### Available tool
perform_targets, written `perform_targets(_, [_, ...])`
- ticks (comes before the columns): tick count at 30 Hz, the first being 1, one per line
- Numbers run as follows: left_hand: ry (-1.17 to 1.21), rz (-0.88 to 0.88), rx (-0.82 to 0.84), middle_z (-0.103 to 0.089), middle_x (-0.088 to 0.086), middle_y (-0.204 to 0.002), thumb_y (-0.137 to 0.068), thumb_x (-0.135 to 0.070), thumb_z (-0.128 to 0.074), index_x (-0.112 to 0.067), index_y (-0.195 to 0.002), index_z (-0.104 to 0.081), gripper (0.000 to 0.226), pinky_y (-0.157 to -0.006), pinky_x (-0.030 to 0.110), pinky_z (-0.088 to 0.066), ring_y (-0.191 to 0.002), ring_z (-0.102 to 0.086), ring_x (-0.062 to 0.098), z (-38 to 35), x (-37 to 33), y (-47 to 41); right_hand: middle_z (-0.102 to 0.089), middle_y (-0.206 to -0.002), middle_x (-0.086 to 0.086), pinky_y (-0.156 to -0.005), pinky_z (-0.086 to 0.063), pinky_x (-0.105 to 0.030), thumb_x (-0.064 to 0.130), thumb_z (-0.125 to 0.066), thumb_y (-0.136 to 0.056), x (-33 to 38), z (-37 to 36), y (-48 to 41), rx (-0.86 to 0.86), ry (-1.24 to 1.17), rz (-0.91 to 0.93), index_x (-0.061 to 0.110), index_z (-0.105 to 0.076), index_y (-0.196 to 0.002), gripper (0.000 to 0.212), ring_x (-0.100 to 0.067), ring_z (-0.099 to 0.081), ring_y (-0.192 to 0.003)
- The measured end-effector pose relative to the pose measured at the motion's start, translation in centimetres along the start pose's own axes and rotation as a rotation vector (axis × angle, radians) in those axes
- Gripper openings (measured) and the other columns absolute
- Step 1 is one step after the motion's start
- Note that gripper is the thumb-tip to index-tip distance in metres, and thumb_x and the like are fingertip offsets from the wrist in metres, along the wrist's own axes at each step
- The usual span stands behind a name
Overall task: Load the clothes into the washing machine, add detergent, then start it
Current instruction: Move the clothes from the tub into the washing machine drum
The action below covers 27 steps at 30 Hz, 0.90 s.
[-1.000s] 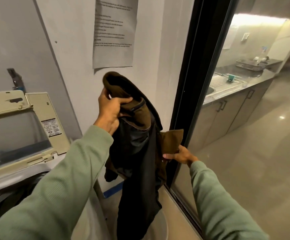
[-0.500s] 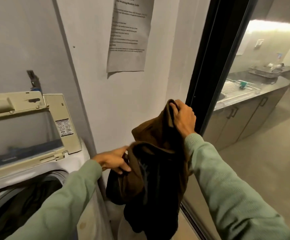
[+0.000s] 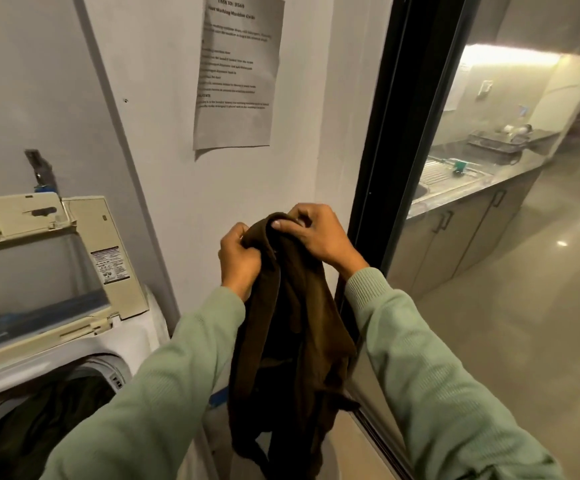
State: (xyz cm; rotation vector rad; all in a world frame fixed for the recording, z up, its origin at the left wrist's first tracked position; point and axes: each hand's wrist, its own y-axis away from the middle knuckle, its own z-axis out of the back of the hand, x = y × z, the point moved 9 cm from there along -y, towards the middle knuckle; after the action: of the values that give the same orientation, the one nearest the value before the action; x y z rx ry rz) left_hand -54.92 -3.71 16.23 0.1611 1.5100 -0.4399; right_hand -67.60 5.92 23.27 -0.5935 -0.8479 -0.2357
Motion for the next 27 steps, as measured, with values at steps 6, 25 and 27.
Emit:
perform_targets(6, [0.197,0.097,-0.076,-0.040,0.002,-0.065,-0.075,0.018,-0.028,-0.019,-0.063,-0.039,0.041,-0.053,0.032,-0.033,-0.064,-0.036,0.017,-0.6,-2.4,0.0,-0.070,-0.094,0.011,-0.079,-0.056,-0.022,0.042,-0.087,-0.063,-11.8,-4.4,7.8,0.509,0.027,-0.477,0.023,-0.067,-0.103,0.049,-0.005,-0.066,-0.086])
perform_targets(25, [0.051,0.339,0.579,-0.071,0.005,-0.109,-0.074,0.004,-0.076,-0.009,-0.123,-0.062,0.053,-0.091,0.030,-0.054,-0.099,-0.067,0.017,-5.4,1.6,6.3,-0.064,-0.076,-0.007,-0.068,-0.052,-0.035,0.025,-0.054,-0.098,3.5,-2.1,-0.5,-0.048,-0.541,-0.211,0.011,-0.064,-0.078,0.026,-0.022,-0.061,-0.073])
perform_targets(27, [0.122,0.387,0.348,-0.071,0.003,-0.103,-0.078,-0.012,-0.079,-0.011,-0.114,-0.065,0.038,-0.082,0.027,-0.057,-0.092,-0.068,0.016,-4.9,1.8,5.8,-0.060,-0.073,-0.007,-0.065,-0.050,-0.034,0.026,-0.054,-0.098,4.9,-3.6,-0.4,0.030,-0.468,-0.165,0.013,-0.060,-0.072,0.030,-0.019,-0.058,-0.071])
